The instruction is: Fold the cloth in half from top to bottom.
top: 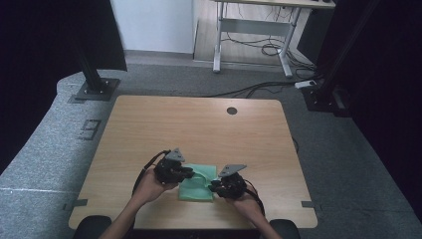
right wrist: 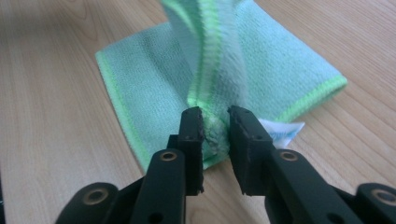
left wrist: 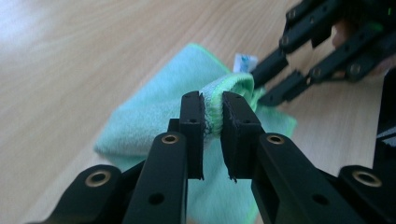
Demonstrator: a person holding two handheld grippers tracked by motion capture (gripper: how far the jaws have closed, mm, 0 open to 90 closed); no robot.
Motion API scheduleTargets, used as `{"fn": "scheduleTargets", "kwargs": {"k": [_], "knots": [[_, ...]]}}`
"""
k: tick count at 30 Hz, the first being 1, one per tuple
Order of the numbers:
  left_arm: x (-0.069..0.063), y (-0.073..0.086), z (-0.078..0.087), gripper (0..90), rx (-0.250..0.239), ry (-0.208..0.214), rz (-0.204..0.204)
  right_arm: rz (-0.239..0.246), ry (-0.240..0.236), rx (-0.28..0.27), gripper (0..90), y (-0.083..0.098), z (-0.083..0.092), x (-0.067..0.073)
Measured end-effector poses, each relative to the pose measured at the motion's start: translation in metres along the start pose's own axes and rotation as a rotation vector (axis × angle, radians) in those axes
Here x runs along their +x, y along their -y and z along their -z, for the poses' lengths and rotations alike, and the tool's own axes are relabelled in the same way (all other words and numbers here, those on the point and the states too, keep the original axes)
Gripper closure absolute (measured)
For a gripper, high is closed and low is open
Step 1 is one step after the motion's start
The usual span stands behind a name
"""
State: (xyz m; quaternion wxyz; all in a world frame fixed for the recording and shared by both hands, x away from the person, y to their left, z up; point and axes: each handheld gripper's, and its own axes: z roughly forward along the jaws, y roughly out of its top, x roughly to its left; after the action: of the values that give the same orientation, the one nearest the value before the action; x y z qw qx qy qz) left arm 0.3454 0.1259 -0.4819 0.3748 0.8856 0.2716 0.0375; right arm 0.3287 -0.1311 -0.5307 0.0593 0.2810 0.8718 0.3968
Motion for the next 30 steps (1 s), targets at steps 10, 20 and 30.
{"fn": "scheduleTargets", "kwargs": {"k": [10,20,30], "knots": [[-0.011,0.039,0.000,74.3,0.021,0.000,0.031,-0.001,-0.006,-0.001,67.8,0.009,0.010,0.006],[-0.009,0.038,0.020,34.6,-0.052,-0.005,0.048,-0.020,0.021,-0.041,50.2,0.006,0.030,-0.004],[0.004,0.030,-0.008,19.0,-0.010,-0.139,0.124,-0.057,0.093,-0.031,33.3,-0.014,0.008,-0.018]]}}
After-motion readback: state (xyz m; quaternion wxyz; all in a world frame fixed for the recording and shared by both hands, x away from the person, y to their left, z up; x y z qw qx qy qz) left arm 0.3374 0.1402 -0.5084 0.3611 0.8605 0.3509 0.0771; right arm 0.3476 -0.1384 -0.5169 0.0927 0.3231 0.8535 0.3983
